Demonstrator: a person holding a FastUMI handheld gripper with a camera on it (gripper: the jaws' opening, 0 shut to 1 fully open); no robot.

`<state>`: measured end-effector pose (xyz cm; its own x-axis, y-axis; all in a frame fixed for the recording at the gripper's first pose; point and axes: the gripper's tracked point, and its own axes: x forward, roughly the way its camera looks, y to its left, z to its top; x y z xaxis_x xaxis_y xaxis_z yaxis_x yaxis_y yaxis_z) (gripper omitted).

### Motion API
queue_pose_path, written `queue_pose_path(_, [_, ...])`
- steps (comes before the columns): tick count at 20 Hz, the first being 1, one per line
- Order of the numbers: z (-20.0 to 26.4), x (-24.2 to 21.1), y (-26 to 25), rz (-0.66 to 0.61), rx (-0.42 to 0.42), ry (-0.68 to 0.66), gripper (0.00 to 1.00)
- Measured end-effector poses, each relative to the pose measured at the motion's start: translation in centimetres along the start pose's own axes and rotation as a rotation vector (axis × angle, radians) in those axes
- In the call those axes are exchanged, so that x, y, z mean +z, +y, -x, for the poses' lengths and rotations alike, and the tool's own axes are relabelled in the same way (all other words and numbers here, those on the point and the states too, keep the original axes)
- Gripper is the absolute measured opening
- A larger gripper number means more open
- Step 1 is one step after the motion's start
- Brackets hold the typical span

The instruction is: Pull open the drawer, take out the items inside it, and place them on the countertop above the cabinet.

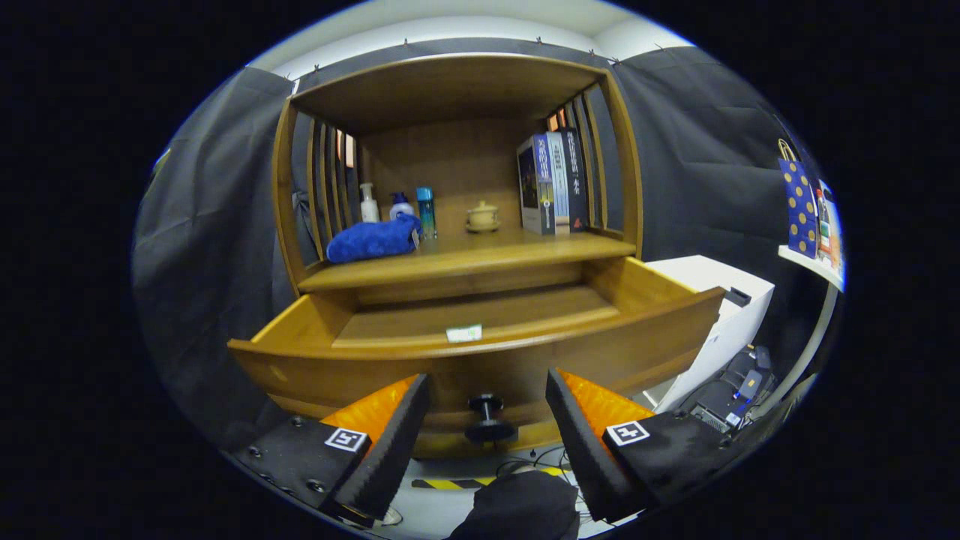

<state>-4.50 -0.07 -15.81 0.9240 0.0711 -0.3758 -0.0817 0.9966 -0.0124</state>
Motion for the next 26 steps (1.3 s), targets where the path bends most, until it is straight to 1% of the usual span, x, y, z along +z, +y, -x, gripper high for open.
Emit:
queue_pose_path(3, [0.2, 3.1, 0.3, 0.010, 0.008, -0.026, 1.00])
queue_pose_path(7, [-1.6, 6.4, 1.0, 0.026, 0.036, -0.053, 1.00])
queue_pose_path(9, [-3.0, 7.0, 1.6, 0.006, 0.050, -0.030, 0.99])
queue_pose_path(12, [-5.7, 7.7, 2.8, -0.024, 0.096, 0.023, 0.99])
queue_pose_path(15, [-8.4, 7.8, 3.8, -0.001, 0.133, 0.104, 0.99])
queue_pose_path(18, [-11.3, 7.0, 4.7, 0.035, 0.160, 0.210, 0.99])
queue_pose_path(21, [-14.0, 4.8, 4.5, 0.123, 0.145, 0.326, 0.99])
queue_pose_path(24, [-15.4, 2.1, 5.0, 0.173, 0.158, 0.444, 0.99])
queue_pose_path(26, [-16.3, 0.7, 4.7, 0.219, 0.151, 0.512, 0.99])
